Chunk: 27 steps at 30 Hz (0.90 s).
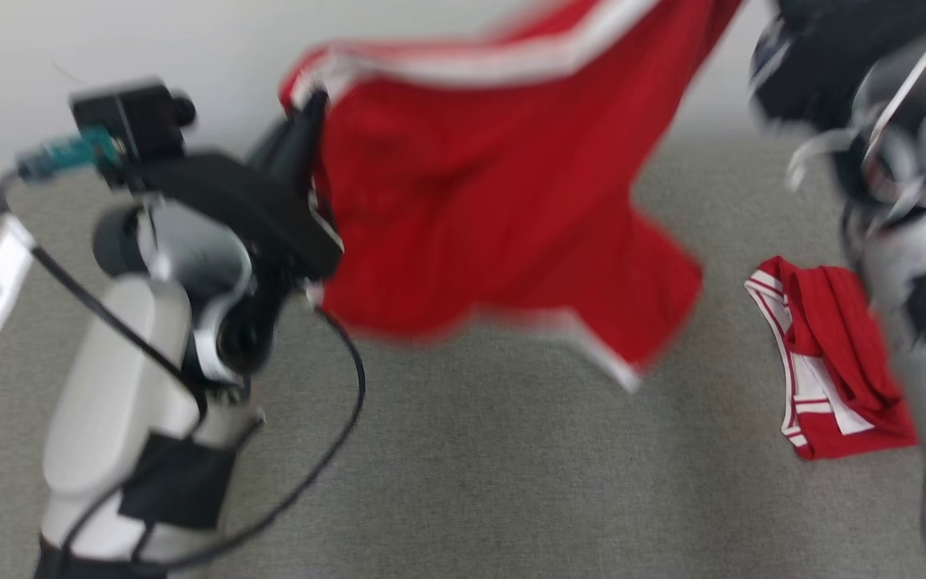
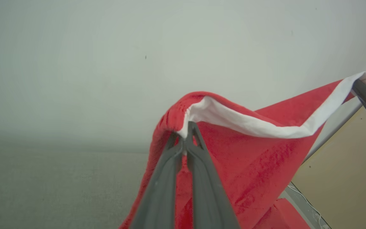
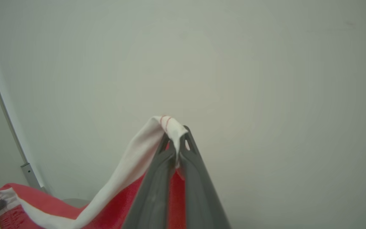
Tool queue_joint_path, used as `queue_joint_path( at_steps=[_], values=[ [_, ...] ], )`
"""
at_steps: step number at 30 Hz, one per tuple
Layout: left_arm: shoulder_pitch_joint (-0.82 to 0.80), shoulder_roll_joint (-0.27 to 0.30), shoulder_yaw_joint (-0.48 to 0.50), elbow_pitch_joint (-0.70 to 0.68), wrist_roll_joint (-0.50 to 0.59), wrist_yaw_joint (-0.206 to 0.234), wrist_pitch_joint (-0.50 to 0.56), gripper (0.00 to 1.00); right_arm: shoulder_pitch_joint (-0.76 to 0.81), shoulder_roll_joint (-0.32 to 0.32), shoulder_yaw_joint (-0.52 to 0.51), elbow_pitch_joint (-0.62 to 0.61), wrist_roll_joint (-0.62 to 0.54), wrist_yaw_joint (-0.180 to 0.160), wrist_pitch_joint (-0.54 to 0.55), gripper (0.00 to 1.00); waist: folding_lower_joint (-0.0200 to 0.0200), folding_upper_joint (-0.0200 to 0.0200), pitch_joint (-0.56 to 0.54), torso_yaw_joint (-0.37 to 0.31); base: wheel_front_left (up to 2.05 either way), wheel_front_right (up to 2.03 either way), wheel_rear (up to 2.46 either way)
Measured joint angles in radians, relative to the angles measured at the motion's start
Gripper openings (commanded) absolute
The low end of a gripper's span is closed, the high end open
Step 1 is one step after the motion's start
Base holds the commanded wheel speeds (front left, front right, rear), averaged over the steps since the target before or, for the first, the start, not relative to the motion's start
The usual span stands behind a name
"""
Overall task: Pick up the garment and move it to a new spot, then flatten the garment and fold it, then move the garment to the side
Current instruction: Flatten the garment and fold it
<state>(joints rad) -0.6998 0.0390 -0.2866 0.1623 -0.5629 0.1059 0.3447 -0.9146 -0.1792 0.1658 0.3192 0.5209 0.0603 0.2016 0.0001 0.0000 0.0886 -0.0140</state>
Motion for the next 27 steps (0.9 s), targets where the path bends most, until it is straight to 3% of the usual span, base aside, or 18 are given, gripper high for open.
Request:
queue_joint_path(
  at_steps=[4, 7, 12, 19, 27],
  values=[
    [-0.156, -0.006, 0.024, 0.057, -0.022, -0.001, -0.050, 0.00, -0.199, -0.002, -0.064, 0.029, 0.013, 0.001, -0.071, 0.00, 0.0000, 0.0000, 0.040, -0.022, 0.00, 0.00, 0.00],
    [-0.226, -0.008, 0.019, 0.068, -0.042, -0.015, -0.085, 0.00, -0.218, -0.024, -0.074, 0.002, 0.026, 0.014, -0.089, 0.00, -0.0001, 0.0000, 0.064, -0.038, 0.00, 0.00, 0.00],
    [-0.165, -0.010, -0.023, 0.114, -0.072, -0.046, -0.100, 0.00, -0.061, -0.048, 0.010, -0.002, 0.031, 0.047, -0.031, 0.00, 0.0000, 0.0000, 0.098, -0.059, 0.00, 0.00, 0.00],
    [0.001, 0.020, -0.091, 0.231, -0.015, -0.080, -0.099, 0.00, 0.260, -0.068, 0.133, 0.053, 0.040, 0.056, 0.082, 0.00, 0.0000, 0.0002, 0.143, -0.091, 0.00, 0.00, 0.00],
    [0.032, 0.045, -0.143, 0.313, 0.002, -0.143, -0.119, 0.00, 0.314, -0.133, 0.168, 0.099, 0.048, 0.063, 0.126, 0.00, 0.0001, 0.0002, 0.174, -0.115, 0.00, 0.00, 0.00]
  ],
)
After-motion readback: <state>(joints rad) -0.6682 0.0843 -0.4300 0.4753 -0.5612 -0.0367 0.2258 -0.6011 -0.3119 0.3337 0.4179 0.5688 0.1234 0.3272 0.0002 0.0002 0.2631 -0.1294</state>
